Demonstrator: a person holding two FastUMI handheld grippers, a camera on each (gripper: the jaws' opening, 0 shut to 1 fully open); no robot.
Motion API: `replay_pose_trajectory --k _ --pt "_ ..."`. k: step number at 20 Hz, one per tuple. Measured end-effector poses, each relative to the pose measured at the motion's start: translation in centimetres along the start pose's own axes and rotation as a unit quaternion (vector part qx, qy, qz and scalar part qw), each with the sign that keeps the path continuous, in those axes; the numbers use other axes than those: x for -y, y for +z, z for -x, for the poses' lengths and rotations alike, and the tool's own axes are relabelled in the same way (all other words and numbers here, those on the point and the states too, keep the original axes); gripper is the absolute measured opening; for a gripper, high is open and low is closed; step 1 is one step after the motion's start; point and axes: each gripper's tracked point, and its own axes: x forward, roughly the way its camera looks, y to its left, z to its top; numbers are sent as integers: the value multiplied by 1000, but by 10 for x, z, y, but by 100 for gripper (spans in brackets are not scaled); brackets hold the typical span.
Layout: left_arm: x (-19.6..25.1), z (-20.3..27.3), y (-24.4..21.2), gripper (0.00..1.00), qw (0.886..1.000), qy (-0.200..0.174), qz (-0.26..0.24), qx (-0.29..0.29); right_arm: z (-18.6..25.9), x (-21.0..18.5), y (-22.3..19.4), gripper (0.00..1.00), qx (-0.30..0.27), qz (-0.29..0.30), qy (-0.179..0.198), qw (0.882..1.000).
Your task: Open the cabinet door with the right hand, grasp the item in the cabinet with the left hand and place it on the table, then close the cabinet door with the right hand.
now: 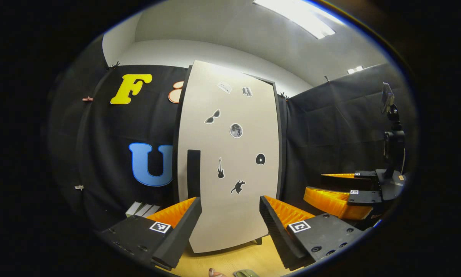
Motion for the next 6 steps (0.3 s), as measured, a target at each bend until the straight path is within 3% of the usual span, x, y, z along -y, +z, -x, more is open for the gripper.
replay_pose_trajectory --k 6 --pt "1 -1 -1 95 1000 -2 -2 -4 0 0 1 98 -2 1 -3 1000"
